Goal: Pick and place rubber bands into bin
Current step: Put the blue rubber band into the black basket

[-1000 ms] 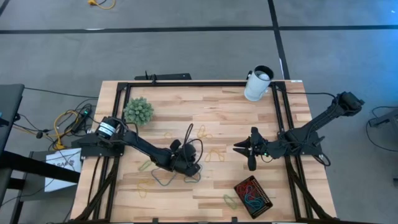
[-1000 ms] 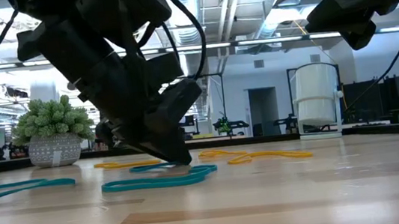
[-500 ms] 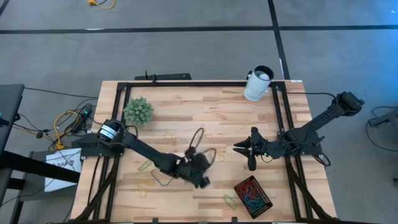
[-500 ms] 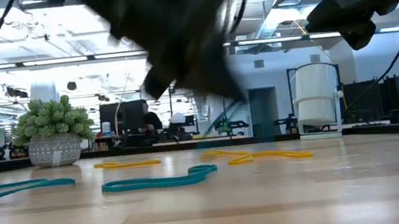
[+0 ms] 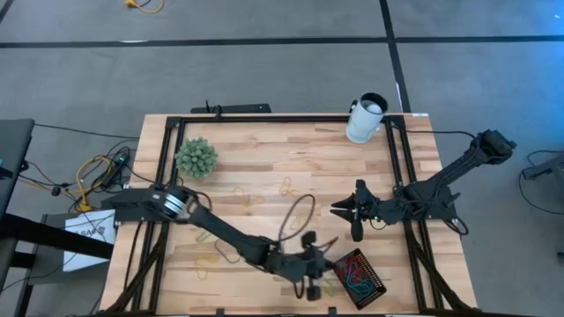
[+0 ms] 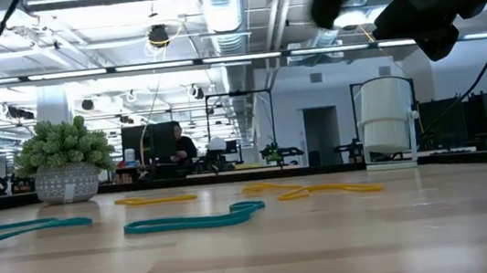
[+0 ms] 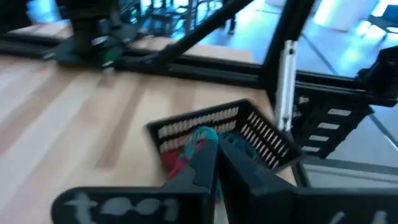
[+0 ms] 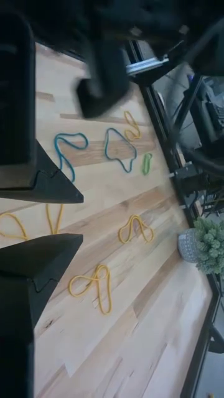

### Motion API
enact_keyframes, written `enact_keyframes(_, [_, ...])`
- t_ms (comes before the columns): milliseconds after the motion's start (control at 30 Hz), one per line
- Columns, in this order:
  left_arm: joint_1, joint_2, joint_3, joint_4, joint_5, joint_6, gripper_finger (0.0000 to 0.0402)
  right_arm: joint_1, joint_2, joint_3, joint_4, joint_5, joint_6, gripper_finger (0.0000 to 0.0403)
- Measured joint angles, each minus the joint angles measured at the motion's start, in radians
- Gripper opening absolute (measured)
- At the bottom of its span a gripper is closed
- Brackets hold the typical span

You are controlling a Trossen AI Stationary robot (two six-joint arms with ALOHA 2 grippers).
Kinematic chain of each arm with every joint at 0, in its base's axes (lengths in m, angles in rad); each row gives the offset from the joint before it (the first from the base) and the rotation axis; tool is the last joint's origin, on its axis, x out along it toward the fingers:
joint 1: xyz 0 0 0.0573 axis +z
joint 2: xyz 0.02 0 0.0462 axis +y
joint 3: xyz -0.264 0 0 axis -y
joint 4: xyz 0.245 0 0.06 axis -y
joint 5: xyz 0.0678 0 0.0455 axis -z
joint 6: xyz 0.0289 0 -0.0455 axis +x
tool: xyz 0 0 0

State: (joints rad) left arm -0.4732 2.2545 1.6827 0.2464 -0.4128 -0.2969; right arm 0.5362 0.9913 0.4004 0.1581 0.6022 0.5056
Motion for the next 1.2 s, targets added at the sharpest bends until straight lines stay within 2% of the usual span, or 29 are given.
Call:
enact_keyframes(233, [0.005, 0.178, 0.319, -0.036, 0.072, 0.122, 0.0, 0.0, 0.0, 0.0, 0.0, 0.0, 0.0, 0.0083])
enact_keyframes(400, [0.015, 0.283, 0.428, -0.068, 0.099, 0.087, 0.0, 0.0, 0.0, 0.0, 0.0, 0.0, 0.0, 0.0083])
enact_keyframes(533, [0.022, 0.341, 0.453, -0.077, 0.12, 0.047, 0.0, 0.0, 0.0, 0.0, 0.0, 0.001, 0.0, 0.0083])
enact_keyframes(833, [0.032, 0.347, 0.456, -0.076, 0.148, 0.034, 0.0, -0.002, 0.0, 0.0, 0.0, 0.002, 0.0, 0.0083])
enact_keyframes(933, [0.032, 0.347, 0.456, -0.072, 0.124, 0.06, 0.0, -0.002, 0.0, 0.0, 0.0, 0.002, 0.0, 0.0083])
enact_keyframes(1033, [0.037, 0.348, 0.456, 0.005, 0.109, 0.107, 0.0, -0.002, 0.0, 0.0, 0.0, 0.002, 0.0, 0.0083])
enact_keyframes(1200, [0.049, 0.346, 0.456, 0.122, 0.179, 0.149, 0.0, -0.002, 0.0, 0.0, 0.0, 0.001, 0.0, 0.0083])
